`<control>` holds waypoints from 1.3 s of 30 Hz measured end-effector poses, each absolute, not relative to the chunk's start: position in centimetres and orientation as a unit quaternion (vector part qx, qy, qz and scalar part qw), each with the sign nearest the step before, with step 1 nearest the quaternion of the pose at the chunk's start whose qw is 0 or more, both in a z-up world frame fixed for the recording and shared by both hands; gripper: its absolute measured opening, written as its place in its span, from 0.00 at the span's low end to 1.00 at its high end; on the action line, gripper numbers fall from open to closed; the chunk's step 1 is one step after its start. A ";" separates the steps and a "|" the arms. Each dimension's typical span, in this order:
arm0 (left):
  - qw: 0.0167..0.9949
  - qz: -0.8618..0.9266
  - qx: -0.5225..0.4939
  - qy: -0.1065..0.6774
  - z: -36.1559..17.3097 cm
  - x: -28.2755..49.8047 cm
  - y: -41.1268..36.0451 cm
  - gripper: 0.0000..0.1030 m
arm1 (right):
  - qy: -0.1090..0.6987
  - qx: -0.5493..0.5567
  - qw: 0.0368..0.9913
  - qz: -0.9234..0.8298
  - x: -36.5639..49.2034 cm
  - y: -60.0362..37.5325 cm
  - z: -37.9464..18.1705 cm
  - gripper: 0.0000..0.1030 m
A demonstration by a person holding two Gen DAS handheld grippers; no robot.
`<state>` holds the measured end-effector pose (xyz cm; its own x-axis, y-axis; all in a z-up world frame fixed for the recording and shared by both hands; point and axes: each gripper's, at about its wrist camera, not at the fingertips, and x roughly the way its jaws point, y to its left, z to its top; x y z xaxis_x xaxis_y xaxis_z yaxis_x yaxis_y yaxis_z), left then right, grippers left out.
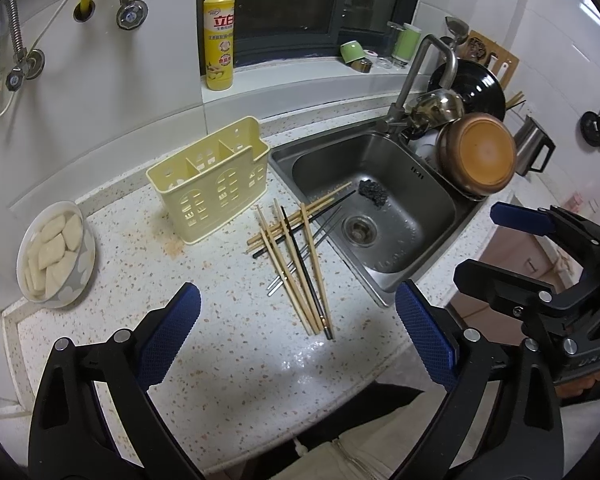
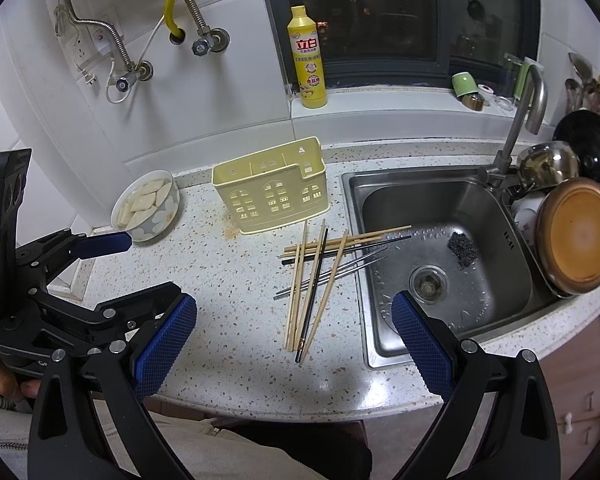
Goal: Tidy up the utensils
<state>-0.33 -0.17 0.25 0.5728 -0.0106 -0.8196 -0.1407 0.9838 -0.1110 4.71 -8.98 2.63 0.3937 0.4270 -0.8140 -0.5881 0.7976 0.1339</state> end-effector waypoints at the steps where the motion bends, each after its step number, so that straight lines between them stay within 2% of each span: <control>1: 0.883 0.037 -0.082 0.461 0.3 -0.3 -0.2 0.91 | 0.458 -0.088 0.830 0.306 4.7 -9.0 2.6 0.92; 39: 0.882 0.037 -0.080 0.463 0.3 -0.4 -0.9 0.92 | 0.459 -0.085 0.830 0.307 4.6 -9.2 2.6 0.92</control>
<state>-0.41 -0.88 0.28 0.5685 -0.0089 -0.8226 -0.1400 0.9843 -0.1073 4.63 -9.24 2.61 0.3911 0.4306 -0.8134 -0.5874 0.7971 0.1396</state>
